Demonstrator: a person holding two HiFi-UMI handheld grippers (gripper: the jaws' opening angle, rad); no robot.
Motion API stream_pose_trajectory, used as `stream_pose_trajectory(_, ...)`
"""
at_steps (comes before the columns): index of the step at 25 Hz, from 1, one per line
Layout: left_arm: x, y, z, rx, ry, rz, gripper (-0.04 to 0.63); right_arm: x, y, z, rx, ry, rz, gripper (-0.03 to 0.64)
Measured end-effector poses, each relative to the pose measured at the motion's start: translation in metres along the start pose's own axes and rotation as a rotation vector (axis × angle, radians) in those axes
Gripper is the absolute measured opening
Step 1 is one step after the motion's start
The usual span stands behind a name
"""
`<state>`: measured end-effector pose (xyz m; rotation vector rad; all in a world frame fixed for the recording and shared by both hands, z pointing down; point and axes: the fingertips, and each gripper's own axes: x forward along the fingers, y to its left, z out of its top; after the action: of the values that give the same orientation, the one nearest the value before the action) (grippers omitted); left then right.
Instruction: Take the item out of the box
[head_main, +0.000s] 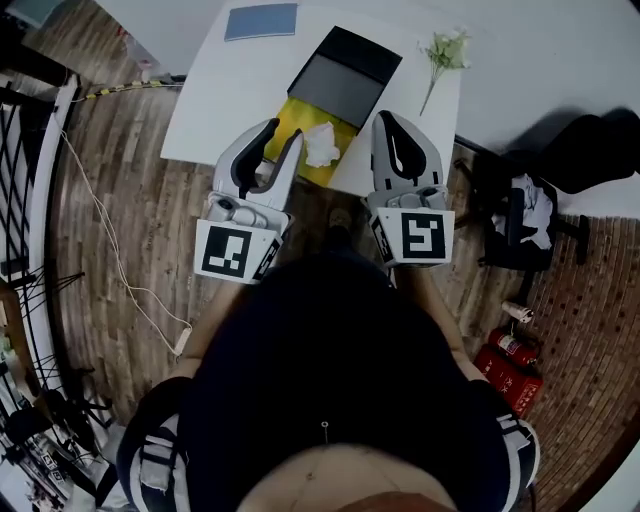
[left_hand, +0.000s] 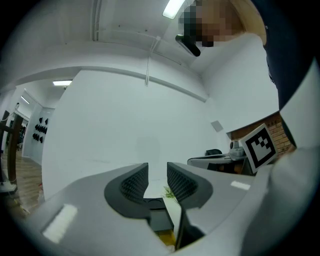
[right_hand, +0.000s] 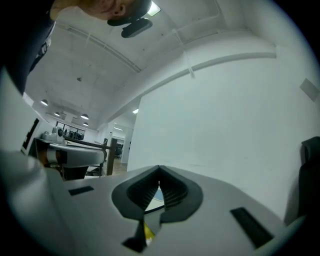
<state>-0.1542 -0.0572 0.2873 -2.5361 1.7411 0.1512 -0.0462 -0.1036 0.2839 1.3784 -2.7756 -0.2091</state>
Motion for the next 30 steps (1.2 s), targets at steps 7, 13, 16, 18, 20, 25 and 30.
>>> stream_pose_trajectory(7,0.044,0.007,-0.004,0.024,0.008,0.098,0.124,0.040,-0.039,-0.006,0.017,-0.018,0.102,0.012)
stream_pose_trajectory(13,0.065,0.010,-0.015,0.033,0.021,0.191,0.124,0.061,-0.058,-0.021,0.026,-0.015,0.191,0.012)
stream_pose_trajectory(16,0.070,0.011,-0.022,0.032,0.037,0.219,0.124,0.069,-0.063,-0.028,0.041,-0.005,0.210,0.012)
stream_pose_trajectory(18,0.072,0.011,-0.027,0.030,0.051,0.232,0.124,0.071,-0.065,-0.033,0.048,-0.006,0.227,0.012)
stream_pose_trajectory(20,0.076,0.011,-0.032,0.027,0.065,0.239,0.123,0.074,-0.068,-0.039,0.056,-0.002,0.237,0.012)
stream_pose_trajectory(25,0.084,0.013,-0.048,0.025,0.112,0.248,0.123,0.077,-0.074,-0.059,0.076,0.033,0.251,0.012)
stream_pose_trajectory(30,0.090,0.016,-0.073,0.002,0.183,0.228,0.123,0.077,-0.077,-0.081,0.099,0.078,0.237,0.012)
